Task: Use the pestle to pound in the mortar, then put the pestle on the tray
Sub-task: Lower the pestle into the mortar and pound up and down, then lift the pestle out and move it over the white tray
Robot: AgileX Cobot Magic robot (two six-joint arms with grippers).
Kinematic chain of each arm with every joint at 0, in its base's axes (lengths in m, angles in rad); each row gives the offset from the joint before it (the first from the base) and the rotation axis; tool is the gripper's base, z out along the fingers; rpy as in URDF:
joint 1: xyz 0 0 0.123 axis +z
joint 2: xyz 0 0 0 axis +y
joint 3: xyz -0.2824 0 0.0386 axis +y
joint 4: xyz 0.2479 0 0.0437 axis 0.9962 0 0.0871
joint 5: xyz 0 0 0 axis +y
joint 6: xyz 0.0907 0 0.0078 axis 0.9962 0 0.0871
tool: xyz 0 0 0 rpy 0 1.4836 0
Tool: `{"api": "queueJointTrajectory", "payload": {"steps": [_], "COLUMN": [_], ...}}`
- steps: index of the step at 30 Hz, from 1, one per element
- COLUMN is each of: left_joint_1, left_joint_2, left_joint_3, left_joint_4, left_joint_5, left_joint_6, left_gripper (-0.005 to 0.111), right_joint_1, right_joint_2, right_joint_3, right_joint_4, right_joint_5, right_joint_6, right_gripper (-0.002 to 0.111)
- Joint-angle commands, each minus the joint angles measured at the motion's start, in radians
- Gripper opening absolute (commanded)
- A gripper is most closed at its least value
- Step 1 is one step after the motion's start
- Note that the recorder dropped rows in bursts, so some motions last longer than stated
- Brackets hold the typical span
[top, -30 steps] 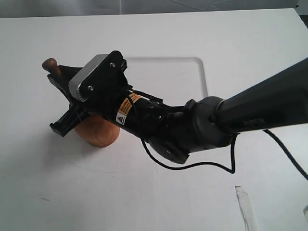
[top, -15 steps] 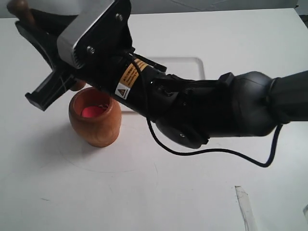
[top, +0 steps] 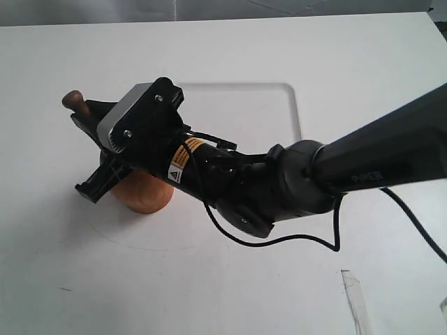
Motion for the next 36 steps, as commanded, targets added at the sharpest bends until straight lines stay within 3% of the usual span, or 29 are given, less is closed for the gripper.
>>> {"api": "queueJointTrajectory", "payload": {"steps": [1, 7, 12, 14, 19, 23, 29, 36], "left_joint_1": [-0.008, -0.008, -0.008, -0.008, -0.008, -0.008, -0.008, -0.008], "left_joint_2": [-0.001, -0.001, -0.001, -0.001, -0.001, -0.001, -0.001, -0.001], "left_joint_3": [0.001, 0.001, 0.001, 0.001, 0.001, 0.001, 0.001, 0.001], "left_joint_4": [-0.007, -0.007, -0.007, -0.007, -0.007, -0.007, -0.007, -0.007], "left_joint_5": [-0.003, -0.003, -0.003, -0.003, -0.003, -0.003, -0.003, -0.003], "left_joint_6": [-0.008, -0.008, -0.008, -0.008, -0.008, -0.008, -0.008, -0.008], "left_gripper": [0.0, 0.0, 0.0, 0.0, 0.0, 0.0, 0.0, 0.0], "right_joint_1": [0.002, 0.002, 0.002, 0.002, -0.039, -0.138, -0.311, -0.336], "right_joint_2": [-0.049, -0.219, -0.39, -0.443, -0.499, -0.452, -0.323, -0.153], "right_joint_3": [0.0, 0.0, 0.0, 0.0, 0.0, 0.0, -0.007, -0.011], "right_joint_4": [0.008, 0.008, 0.105, 0.25, 0.839, 1.177, 1.167, 1.062], "right_joint_5": [-0.014, 0.024, 0.234, 0.343, 0.491, 0.51, 0.795, 0.734], "right_joint_6": [-0.014, -0.045, -0.244, -0.428, -1.06, -1.282, -1.271, -1.249], "right_gripper": [0.0, 0.0, 0.0, 0.0, 0.0, 0.0, 0.0, 0.0]}}
